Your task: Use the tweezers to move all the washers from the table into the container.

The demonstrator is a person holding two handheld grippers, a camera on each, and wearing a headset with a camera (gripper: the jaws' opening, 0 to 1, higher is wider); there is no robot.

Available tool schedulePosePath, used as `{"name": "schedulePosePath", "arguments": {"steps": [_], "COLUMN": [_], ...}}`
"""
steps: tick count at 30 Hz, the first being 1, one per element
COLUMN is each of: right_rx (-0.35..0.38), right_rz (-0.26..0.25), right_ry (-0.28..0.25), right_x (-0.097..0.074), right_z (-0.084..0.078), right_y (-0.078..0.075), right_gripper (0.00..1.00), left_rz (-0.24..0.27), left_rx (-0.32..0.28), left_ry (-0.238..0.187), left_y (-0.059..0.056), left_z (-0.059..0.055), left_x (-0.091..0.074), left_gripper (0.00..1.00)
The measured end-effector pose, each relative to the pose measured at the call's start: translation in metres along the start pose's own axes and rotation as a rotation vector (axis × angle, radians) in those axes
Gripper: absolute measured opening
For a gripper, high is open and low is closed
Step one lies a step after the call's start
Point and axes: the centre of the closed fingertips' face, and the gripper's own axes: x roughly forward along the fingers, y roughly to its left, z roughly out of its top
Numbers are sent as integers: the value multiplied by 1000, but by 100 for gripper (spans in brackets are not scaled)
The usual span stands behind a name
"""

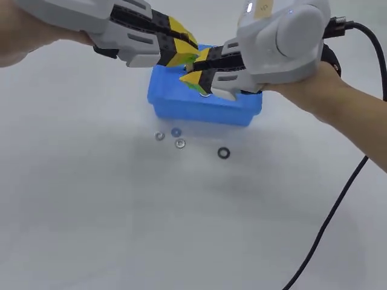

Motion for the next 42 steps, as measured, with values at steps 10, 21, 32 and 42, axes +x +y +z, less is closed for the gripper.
{"name": "schedulePosePath", "arguments": {"steps": [10,21,32,42], "right_rx": [34,53,68,70], "right_rz": [9,11,5,4], "right_ry": [6,20,19,25], "right_x": [10,14,14,13], "right_z": [-10,-20,-22,-19], "right_y": [0,0,0,0], "right_gripper": [10,10,10,11], "left_rz": [-22,-16,-13,-17], "left_rx": [-26,-30,-57,-51], "left_ry": [4,15,11,8], "left_y": [-1,-2,-1,-2], "left_z": [-8,-15,-18,-14], "left_x": [9,15,16,13], "left_gripper": [9,8,9,8]}}
